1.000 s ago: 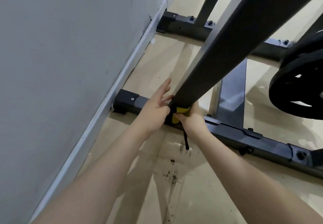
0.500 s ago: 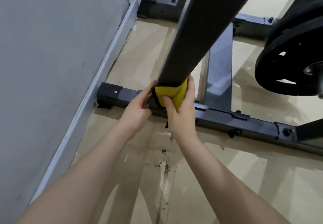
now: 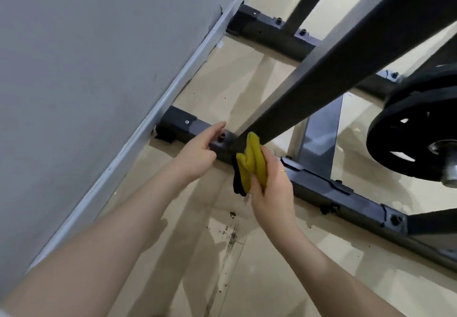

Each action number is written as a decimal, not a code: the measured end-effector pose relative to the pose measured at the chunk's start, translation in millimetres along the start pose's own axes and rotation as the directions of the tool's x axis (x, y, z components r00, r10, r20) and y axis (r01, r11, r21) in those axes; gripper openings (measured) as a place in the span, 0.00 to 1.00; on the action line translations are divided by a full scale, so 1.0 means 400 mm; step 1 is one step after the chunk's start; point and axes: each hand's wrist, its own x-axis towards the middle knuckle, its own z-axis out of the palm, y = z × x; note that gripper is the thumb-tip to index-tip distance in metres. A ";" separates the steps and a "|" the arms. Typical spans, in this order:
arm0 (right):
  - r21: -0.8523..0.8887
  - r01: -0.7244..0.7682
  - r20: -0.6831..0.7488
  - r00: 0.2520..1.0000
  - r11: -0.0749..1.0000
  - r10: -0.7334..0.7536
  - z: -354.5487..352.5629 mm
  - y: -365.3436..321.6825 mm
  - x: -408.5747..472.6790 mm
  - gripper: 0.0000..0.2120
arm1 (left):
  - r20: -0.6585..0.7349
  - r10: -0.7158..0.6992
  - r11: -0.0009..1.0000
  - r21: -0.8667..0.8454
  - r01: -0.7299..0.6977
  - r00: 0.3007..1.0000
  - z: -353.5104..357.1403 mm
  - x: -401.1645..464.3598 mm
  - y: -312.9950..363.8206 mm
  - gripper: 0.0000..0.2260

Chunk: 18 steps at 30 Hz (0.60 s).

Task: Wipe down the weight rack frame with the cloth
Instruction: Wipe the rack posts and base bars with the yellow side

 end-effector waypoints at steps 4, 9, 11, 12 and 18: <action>-0.514 0.519 -0.051 0.776 0.683 -0.629 0.058 -0.034 0.084 0.22 | -0.106 -0.073 0.996 -0.050 0.068 0.992 -0.053 -0.051 -0.086 0.31; -0.841 0.537 0.471 0.786 0.065 -0.400 0.112 0.000 0.207 0.24 | -0.133 -0.102 0.992 -0.088 0.091 0.986 -0.066 -0.077 -0.112 0.27; -0.774 0.625 0.633 0.764 -0.097 -0.128 0.135 0.007 0.223 0.24 | -0.126 -0.096 0.992 -0.099 0.083 0.987 -0.056 -0.082 -0.112 0.26; -0.759 0.639 0.649 0.757 -0.123 -0.075 0.145 0.002 0.231 0.23 | -0.118 -0.095 0.990 -0.112 0.082 0.988 -0.053 -0.086 -0.111 0.25; -0.832 0.533 0.537 0.701 -0.155 -0.470 0.028 -0.088 0.249 0.12 | -0.116 -0.098 0.984 -0.159 0.079 0.988 -0.042 -0.089 -0.101 0.25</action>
